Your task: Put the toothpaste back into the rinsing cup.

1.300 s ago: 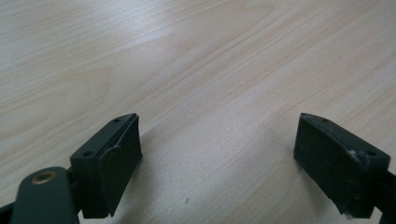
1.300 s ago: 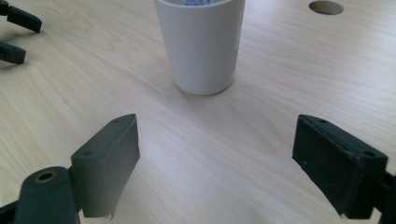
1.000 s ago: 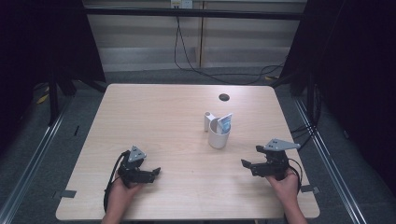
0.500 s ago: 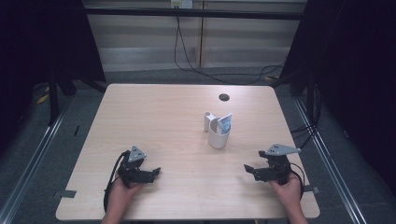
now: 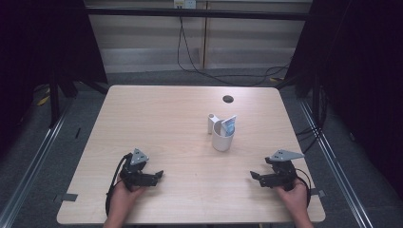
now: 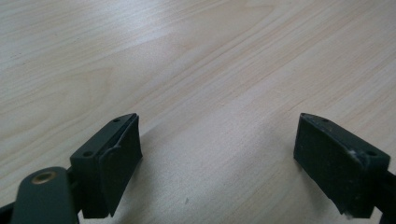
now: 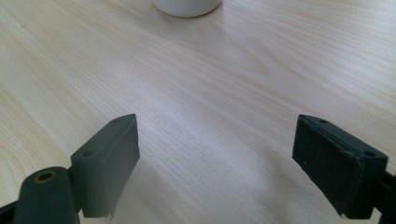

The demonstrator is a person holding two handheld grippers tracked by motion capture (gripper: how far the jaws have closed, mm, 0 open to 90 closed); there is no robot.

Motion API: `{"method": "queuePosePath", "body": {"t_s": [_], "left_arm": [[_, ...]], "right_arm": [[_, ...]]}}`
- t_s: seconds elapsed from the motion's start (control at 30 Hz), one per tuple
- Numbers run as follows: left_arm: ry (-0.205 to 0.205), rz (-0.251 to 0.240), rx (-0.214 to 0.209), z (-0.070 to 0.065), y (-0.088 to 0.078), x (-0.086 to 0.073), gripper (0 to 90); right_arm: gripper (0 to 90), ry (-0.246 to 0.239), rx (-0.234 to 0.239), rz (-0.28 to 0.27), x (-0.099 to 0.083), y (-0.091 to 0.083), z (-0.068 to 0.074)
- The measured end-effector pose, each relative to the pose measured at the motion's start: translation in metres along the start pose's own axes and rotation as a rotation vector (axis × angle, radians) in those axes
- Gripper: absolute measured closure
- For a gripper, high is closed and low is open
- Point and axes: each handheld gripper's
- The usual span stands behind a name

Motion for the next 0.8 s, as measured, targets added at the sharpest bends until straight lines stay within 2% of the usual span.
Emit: {"method": "queuePosePath", "body": {"t_s": [0.2, 0.4, 0.53, 0.8], "left_arm": [[-0.001, -0.001, 0.000, 0.000, 0.000, 0.000, 14.7], [0.003, 0.002, 0.000, 0.000, 0.000, 0.000, 14.7], [0.002, 0.001, 0.000, 0.000, 0.000, 0.000, 14.7], [0.003, 0.002, 0.000, 0.000, 0.000, 0.000, 14.7]], "right_arm": [[14.3, -0.017, -0.005, 0.018, -0.004, 0.003, 0.000], [14.2, -0.006, -0.004, 0.030, -0.009, 0.005, -0.001], [14.3, -0.016, -0.005, 0.036, -0.011, 0.006, -0.001], [14.0, -0.023, -0.016, 0.025, -0.014, 0.005, -0.001]]}}
Point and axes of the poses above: each handheld gripper's, and its own axes: y roughly forward along the jaws, x roughly out of its top, z roughly to its left, and after that the axes turned 4 degrees about -z, right-handed
